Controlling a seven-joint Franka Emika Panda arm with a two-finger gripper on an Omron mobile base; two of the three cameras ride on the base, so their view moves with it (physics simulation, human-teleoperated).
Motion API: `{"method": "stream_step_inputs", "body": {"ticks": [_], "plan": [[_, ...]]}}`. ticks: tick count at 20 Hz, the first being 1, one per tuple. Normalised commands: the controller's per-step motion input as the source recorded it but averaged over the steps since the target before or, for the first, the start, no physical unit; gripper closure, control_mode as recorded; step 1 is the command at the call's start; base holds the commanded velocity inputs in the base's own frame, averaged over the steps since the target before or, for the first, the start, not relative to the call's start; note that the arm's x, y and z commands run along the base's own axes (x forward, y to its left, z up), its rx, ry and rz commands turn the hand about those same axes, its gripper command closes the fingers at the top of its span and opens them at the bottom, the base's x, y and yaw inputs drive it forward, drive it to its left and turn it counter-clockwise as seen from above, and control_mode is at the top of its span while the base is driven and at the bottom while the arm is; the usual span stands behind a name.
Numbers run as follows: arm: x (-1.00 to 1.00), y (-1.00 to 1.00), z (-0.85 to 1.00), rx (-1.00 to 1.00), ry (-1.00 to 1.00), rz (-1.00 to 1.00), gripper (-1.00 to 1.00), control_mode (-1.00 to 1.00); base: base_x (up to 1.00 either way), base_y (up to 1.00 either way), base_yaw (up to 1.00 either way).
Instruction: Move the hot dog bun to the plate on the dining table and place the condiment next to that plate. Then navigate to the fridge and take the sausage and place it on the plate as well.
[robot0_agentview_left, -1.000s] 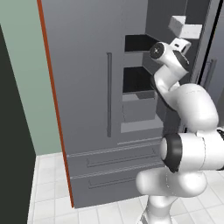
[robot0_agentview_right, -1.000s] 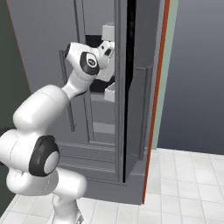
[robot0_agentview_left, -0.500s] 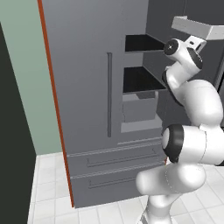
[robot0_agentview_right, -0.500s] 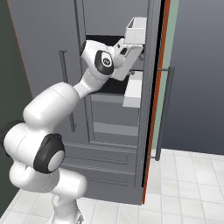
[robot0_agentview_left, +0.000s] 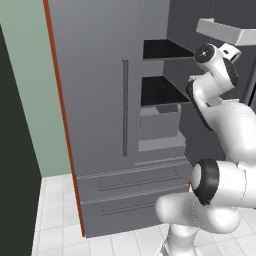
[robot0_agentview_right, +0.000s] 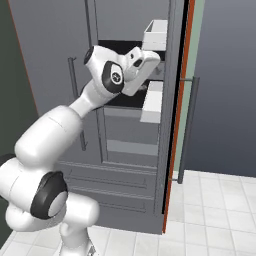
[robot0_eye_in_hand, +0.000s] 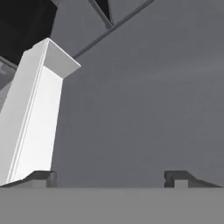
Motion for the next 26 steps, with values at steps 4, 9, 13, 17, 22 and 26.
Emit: {"method": "stream_step_inputs", "body": {"ticks": [4, 9, 13, 17, 22, 26], "plan": [[-0.64, 0.60, -0.01, 0.17, 0.00, 0.02, -1.00, -1.00, 0.00, 0.00, 0.00], [-0.28, 0.91, -0.03, 0.23, 0.00, 0.00, -1.00, -1.00, 0.00, 0.00, 0.00], [-0.16, 0.95, -0.07, 0.32, -0.02, 0.00, -1.00, -1.00, 0.00, 0.00, 0.00], [-0.19, 0.91, -0.14, 0.36, -0.06, 0.00, -1.00, -1.00, 0.00, 0.00, 0.00], [-0.36, 0.85, -0.19, 0.36, -0.10, 0.00, -1.00, -1.00, 0.00, 0.00, 0.00], [-0.36, 0.78, -0.14, 0.34, -0.08, 0.00, -1.00, -1.00, 0.00, 0.00, 0.00]]}}
